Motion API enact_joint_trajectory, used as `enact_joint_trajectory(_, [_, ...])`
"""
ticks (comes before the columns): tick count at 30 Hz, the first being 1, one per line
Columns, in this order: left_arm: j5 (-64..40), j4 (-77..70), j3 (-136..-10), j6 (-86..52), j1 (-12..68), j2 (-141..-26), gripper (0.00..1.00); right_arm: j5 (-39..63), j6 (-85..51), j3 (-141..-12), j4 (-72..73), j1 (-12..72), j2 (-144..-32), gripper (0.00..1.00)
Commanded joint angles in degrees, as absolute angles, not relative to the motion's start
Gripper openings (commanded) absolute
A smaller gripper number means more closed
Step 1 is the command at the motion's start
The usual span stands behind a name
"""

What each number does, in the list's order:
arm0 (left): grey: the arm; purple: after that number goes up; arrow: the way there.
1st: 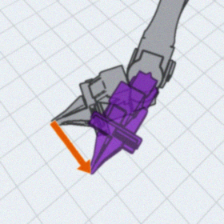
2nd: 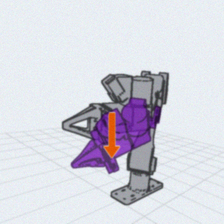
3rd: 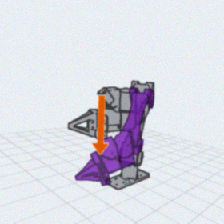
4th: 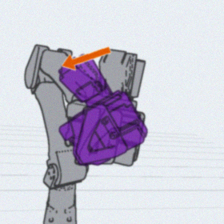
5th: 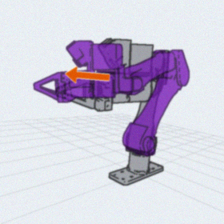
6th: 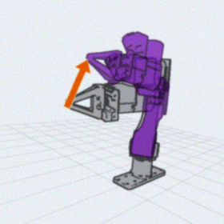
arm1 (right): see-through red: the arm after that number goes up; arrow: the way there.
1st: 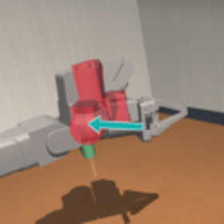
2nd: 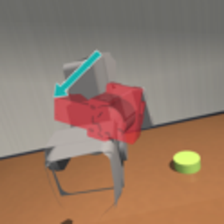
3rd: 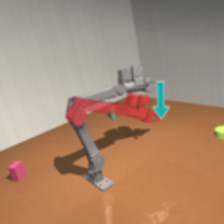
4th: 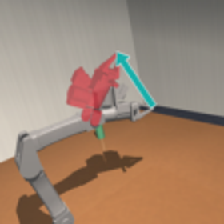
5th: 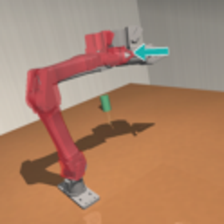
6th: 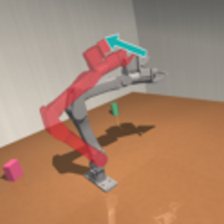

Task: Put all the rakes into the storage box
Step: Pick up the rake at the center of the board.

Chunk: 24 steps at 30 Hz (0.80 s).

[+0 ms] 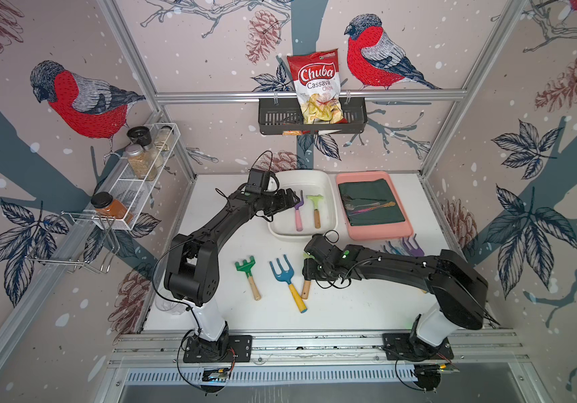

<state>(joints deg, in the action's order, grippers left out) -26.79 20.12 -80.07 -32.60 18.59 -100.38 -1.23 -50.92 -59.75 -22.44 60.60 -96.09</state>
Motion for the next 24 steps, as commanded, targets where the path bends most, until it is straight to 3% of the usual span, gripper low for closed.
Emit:
enact_joint_trajectory(1, [-26.44,19.38,-78.99,-31.48,18.43,-99.41,0.86,-1.58,-50.01,-62.43,-26.78,61.5,-98.91,0.63])
enact_joint_trajectory(15, [-27.28,18.51,-77.49,-31.64,18.11,-99.2,0.86,-0.96,-47.99,-67.92,-32.42,62.35,-107.41,0.49])
enact_joint_trajectory(24, [-28.16,19.38,-79.67,-31.77,17.86,-100.85,0.86,0.04,-47.16,-67.53,-33.4,62.07,-106.73,0.29])
